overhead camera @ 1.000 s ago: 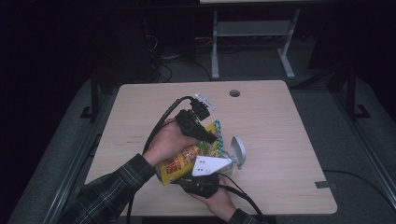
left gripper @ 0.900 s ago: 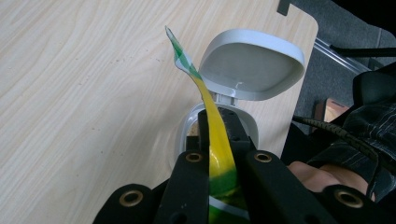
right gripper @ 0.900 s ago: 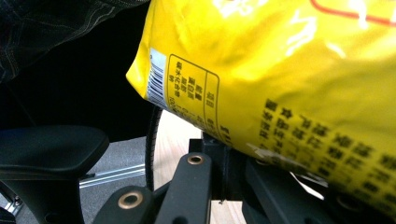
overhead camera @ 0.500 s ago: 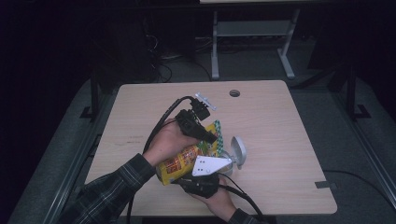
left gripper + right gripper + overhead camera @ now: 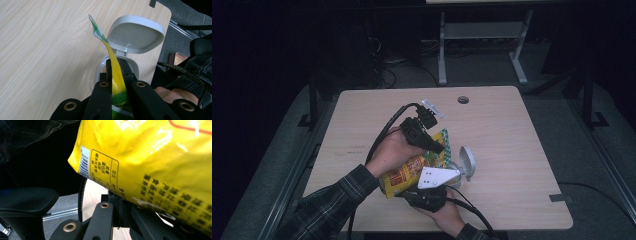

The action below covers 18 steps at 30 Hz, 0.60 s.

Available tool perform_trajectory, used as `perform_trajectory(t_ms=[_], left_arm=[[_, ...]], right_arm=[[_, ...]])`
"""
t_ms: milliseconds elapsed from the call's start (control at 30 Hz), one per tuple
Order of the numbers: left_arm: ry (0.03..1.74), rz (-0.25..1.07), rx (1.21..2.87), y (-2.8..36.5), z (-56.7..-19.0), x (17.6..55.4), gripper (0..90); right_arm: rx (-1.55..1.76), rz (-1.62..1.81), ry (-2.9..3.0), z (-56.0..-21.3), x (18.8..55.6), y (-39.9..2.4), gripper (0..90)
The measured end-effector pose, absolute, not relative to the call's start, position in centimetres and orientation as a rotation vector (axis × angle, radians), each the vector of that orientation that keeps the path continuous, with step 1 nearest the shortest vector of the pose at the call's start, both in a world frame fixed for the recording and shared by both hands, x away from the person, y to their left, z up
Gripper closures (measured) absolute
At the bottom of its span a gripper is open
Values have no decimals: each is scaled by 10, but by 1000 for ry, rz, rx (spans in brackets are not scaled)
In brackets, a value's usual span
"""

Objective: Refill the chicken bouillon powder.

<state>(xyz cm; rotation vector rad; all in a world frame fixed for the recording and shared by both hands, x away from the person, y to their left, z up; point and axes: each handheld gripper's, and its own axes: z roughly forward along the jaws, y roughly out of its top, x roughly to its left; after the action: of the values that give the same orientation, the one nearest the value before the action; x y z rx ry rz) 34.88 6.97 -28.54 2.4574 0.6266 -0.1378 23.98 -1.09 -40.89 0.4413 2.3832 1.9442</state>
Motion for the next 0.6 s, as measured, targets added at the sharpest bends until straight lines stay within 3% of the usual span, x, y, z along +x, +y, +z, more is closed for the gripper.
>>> perform_trajectory(t_ms=[600], left_arm=[[635, -137, 2460, 68, -286, 349, 898]], right_arm=[[442, 1950, 2383, -409, 240, -11, 900]])
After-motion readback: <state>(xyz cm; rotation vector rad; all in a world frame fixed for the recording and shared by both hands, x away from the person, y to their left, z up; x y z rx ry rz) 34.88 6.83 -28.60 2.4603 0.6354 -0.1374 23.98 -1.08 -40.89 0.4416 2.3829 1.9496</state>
